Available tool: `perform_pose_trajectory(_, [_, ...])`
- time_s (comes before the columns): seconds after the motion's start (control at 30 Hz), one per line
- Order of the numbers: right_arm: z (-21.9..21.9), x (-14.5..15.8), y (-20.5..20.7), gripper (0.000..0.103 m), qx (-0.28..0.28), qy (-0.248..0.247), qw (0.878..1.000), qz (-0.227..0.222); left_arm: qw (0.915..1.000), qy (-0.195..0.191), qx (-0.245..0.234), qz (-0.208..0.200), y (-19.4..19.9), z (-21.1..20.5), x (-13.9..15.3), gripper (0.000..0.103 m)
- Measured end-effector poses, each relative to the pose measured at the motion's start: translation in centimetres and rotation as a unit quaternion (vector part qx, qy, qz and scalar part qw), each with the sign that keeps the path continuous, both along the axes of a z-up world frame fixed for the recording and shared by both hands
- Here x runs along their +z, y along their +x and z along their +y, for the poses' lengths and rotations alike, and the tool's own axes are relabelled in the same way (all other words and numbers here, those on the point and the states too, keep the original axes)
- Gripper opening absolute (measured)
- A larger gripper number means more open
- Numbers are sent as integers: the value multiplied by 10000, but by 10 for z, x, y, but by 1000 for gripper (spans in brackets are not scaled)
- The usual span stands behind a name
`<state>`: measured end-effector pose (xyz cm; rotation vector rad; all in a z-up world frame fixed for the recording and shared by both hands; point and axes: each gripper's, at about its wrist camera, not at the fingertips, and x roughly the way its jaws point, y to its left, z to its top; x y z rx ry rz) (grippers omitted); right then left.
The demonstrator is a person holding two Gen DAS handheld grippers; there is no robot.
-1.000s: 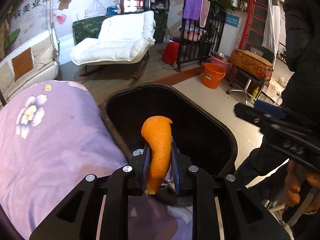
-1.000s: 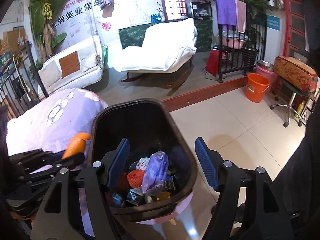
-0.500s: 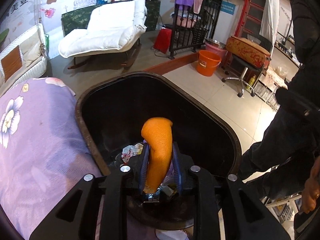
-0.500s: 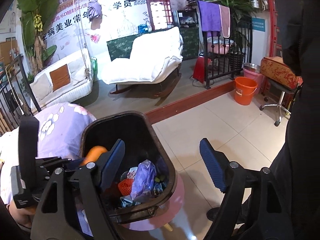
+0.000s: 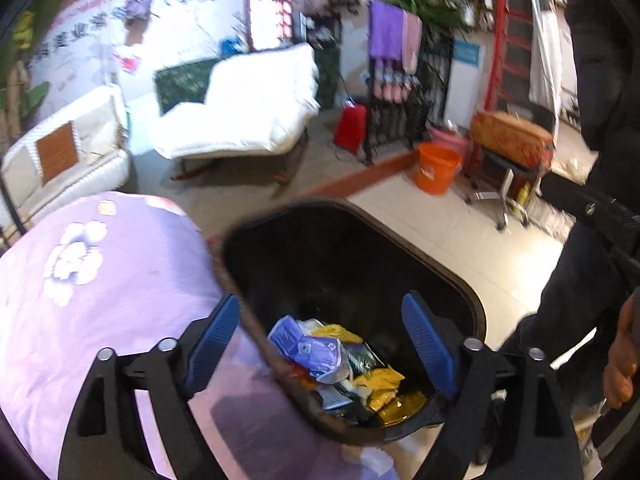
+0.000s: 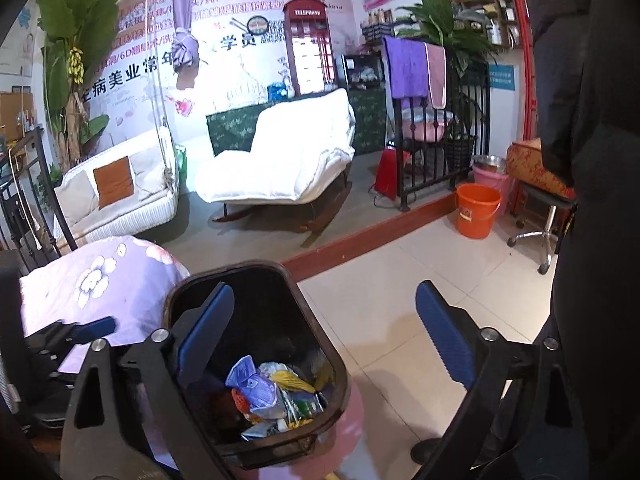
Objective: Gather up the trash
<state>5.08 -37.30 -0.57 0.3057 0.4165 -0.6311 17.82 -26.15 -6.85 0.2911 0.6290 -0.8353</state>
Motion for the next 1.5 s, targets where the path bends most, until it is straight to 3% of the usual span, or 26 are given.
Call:
perform_pose_trajectory(0.1, [12, 4, 3, 95, 59, -89, 9999, -119, 9990, -270, 315, -170, -2, 27, 11, 90])
perform_pose_trajectory(0.27, [34, 9, 7, 97, 189, -297, 9991, -217, 9958, -369, 647, -528, -13, 60, 26, 93])
perform_pose_trajectory(0.4, [53, 10, 4, 98, 293, -393, 9983, -317, 9928, -588, 865, -591, -19, 83, 35, 95])
perform_pose_trajectory(0.63, [93, 15, -3, 98, 601, -645, 9951, -443, 9851, -652, 1195, -1055, -39, 109, 48, 98])
perform_pose_trajectory(0.93, [146, 26, -27, 98, 623, -970, 9909, -691, 9677, -583, 1828, -1632, -73, 151, 49, 98])
perform_pose_trajectory(1.1, [167, 29, -44, 98, 598, -1071, 9899, -714, 9563, -905, 2419, -1371, -86, 177, 49, 98])
perform_pose_trajectory(1.27, [182, 30, -57, 98, 777, -1009, 9880, -869, 9396, -880, 2797, -1766, -103, 190, 58, 98])
perform_pose_trajectory(1.5, [188, 33, -58, 98, 1006, -991, 9865, -832, 9325, -1009, 3052, -1648, -105, 201, 57, 98])
